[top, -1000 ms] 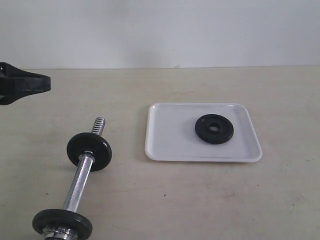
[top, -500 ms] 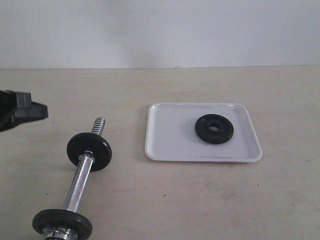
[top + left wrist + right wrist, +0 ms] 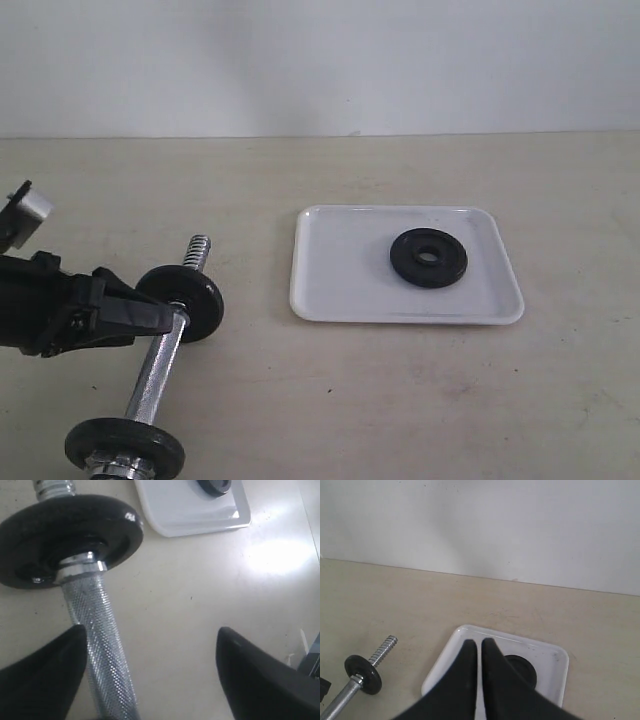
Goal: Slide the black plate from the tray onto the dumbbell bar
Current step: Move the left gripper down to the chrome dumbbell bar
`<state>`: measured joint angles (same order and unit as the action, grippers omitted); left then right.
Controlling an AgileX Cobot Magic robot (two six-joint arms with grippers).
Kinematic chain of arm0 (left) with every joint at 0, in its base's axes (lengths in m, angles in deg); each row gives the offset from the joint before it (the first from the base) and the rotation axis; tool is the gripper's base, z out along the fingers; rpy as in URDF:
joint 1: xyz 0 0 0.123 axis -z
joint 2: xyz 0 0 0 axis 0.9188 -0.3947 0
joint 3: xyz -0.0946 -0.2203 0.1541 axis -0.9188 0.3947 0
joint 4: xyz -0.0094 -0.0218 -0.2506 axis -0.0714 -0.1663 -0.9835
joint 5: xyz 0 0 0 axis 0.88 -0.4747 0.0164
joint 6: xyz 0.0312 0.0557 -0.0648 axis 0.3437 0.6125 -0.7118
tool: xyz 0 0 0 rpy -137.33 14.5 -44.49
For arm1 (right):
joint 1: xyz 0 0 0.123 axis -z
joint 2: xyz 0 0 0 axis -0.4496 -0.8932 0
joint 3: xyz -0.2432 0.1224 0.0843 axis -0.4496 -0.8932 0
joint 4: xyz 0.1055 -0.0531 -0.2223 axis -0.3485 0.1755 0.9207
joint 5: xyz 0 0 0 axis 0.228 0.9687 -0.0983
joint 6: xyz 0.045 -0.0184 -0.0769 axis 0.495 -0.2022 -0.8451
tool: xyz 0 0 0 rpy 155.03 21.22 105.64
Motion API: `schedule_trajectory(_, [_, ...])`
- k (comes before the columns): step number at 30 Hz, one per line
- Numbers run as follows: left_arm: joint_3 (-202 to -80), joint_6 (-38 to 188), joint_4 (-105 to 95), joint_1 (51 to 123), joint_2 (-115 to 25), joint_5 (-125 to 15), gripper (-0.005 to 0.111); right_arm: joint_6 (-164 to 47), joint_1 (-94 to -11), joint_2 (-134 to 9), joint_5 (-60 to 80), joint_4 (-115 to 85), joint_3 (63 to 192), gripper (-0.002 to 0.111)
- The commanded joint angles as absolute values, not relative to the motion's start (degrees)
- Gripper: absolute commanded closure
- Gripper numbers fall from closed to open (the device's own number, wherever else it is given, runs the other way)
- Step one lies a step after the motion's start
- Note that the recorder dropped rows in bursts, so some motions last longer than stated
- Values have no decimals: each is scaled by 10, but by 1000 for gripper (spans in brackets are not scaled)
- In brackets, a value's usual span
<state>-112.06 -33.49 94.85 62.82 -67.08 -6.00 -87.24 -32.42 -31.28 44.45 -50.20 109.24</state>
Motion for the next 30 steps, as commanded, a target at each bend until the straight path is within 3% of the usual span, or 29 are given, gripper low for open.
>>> schedule_trajectory(1, [-1117, -328, 947, 628, -689, -92, 39, -874, -325, -313, 449, -503, 1097, 107])
schedule_trajectory(9, [-1117, -336, 947, 641, -697, -161, 39, -874, -325, -313, 449, -503, 1097, 107])
schedule_trajectory(16, [-1119, -342, 880, 781, -697, -328, 42, -874, -325, -313, 452, -503, 1097, 107])
schedule_trajectory(30, [-1119, -380, 826, 859, -697, -446, 47, -882, -325, -313, 472, -503, 1097, 107])
